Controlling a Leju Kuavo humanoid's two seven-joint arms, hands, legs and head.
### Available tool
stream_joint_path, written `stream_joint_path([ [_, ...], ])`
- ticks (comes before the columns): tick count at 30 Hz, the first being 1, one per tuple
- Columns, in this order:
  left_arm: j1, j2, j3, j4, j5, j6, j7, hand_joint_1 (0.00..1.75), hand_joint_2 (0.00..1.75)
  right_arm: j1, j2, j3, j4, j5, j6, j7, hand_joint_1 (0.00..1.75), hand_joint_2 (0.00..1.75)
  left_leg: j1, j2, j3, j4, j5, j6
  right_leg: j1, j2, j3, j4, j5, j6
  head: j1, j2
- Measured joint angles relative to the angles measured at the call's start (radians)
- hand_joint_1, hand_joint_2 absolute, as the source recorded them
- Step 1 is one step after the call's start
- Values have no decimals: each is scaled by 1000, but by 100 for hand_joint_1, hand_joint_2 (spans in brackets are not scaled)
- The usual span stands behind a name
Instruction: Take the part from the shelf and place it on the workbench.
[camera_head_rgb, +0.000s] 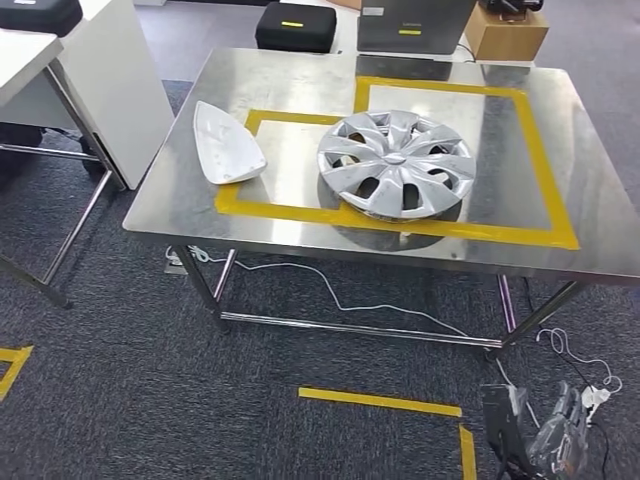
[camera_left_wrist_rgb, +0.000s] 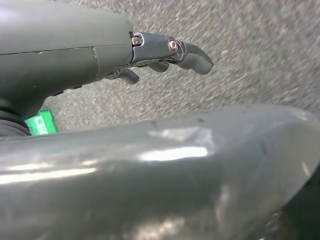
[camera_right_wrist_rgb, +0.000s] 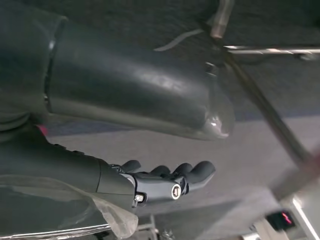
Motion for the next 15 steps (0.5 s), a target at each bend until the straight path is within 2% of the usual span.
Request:
stream_joint_path([
  [1,0,0,1,0,-1,0,0,0,0,-13,-2,-16,73,-20,-4,-14,0,0,-2,1,-15,1,11,0,0,0,4,29,1,0,0,0],
  [2,1,-1,2,0,-3,1,0,0,0,-26,-3,-33,149,-39,-7,-27,0,0,-4,2,-31,2,22,-1,0,0,26,22,23,0,0,0],
  [3,1,-1,3,0,-6,1,0,0,0,-38,-4,-52,222,-59,-8,-41,0,0,-4,3,-44,4,32,-3,0,0,64,-21,55,-1,0,0],
  [5,1,-1,5,0,-10,2,-1,0,0,-64,-7,-83,349,-93,-9,-70,0,0,-6,2,-65,10,49,-11,-1,0,173,-165,94,-1,2,0],
  [6,2,-1,5,0,-12,3,-1,0,0,-80,-8,-98,410,-109,-8,-82,0,0,-8,3,-73,14,58,-15,-2,0,220,-236,91,-4,1,0],
  [7,1,-1,6,0,-15,4,-2,0,0,-95,-10,-113,472,-126,-7,-90,0,0,-9,4,-79,17,67,-20,-1,1,248,-283,84,-8,1,0],
  [8,1,-1,6,0,-19,5,-2,0,0,-107,-13,-130,533,-143,-2,-93,0,0,-10,5,-83,18,77,-23,1,2,257,-306,80,-13,1,0],
  [9,1,0,6,0,-23,6,-2,0,0,-118,-15,-148,596,-162,6,-94,0,0,-10,5,-86,18,87,-27,2,1,253,-317,79,-20,1,0],
  [10,1,0,6,0,-27,6,-2,0,0,-126,-17,-166,653,-180,17,-91,0,0,-8,3,-89,21,82,-32,1,-1,244,-315,85,-26,1,0],
  [11,1,0,6,1,-30,7,-2,0,0,-131,-20,-185,701,-195,28,-87,0,0,-7,1,-96,37,60,-38,1,-4,240,-313,92,-34,0,0],
  [12,2,0,6,1,-33,7,-2,0,0,-135,-22,-201,741,-206,38,-83,0,0,-6,0,-108,76,20,-44,0,-7,233,-311,100,-42,-3,0],
  [14,2,0,6,1,-36,7,-2,0,0,-141,-26,-229,808,-221,50,-80,0,0,-1,-1,-142,212,-84,-53,4,-10,211,-298,114,-55,-7,0],
  [15,1,0,6,1,-37,7,-2,0,0,-144,-28,-239,835,-224,54,-78,0,0,0,-1,-154,281,-119,-54,6,-11,195,-290,120,-58,-8,0],
])
